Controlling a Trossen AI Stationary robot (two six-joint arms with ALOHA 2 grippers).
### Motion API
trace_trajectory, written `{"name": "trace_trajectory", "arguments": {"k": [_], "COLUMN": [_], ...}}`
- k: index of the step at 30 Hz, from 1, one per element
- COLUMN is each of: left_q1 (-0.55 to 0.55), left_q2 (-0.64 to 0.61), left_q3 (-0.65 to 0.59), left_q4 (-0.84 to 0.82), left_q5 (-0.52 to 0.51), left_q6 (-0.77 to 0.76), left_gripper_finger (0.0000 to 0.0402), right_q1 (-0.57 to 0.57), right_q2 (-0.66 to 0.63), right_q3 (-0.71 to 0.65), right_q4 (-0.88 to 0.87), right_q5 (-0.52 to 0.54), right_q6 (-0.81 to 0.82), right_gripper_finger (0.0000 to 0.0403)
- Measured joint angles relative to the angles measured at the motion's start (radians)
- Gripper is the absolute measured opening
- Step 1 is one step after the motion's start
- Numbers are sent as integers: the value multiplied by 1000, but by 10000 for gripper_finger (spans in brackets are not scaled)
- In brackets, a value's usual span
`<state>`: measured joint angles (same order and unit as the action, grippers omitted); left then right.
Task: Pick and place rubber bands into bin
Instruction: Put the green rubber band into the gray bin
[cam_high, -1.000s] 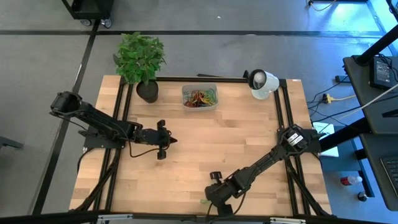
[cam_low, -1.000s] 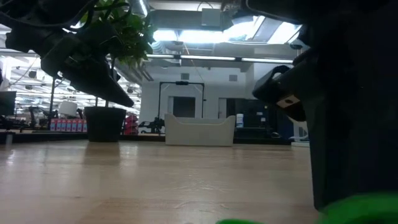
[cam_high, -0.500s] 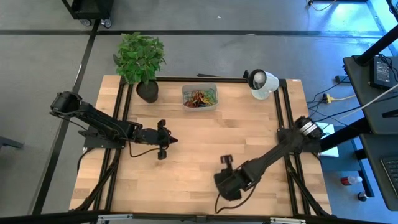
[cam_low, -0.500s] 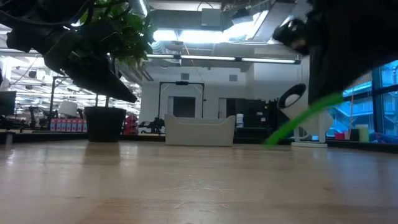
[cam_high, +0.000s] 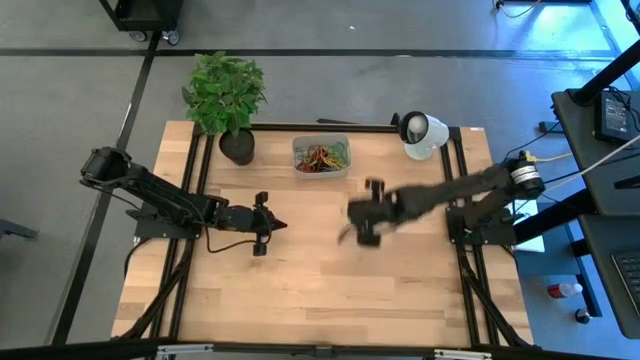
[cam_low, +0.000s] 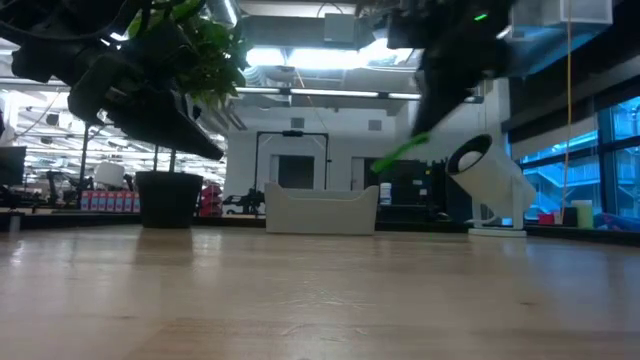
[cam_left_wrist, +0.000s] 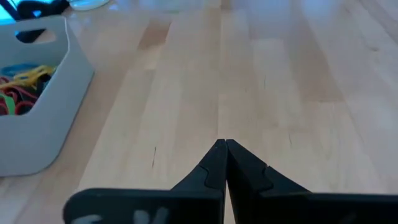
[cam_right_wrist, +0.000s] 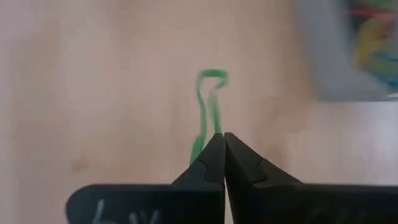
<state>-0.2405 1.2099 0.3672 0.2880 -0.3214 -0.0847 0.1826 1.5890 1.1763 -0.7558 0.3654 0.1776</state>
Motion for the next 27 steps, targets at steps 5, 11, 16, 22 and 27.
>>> {"name": "trace_trajectory", "arguments": {"k": [5,11,16,22,27], "left_q1": [0,1,1,1,1], "left_q2": [-26,-107,-160,-170,-170], "left_q3": [0,0,0,0,0], "left_q4": [1,-57,-129,-142,-147], "left_q5": [0,38,47,25,-3], "left_q6": [2,9,30,73,124], "left_gripper_finger": [3,1,1,2,1], "right_q1": [-259,-502,-593,-639,-645], "right_q2": [-21,69,236,432,526], "right_q3": [39,110,235,373,437], "right_q4": [94,254,274,286,231], "right_q5": [-39,-219,-236,-238,-277], "right_q6": [-115,-221,-243,-240,-239], "right_gripper_finger": [0,0,0,17,49]}}
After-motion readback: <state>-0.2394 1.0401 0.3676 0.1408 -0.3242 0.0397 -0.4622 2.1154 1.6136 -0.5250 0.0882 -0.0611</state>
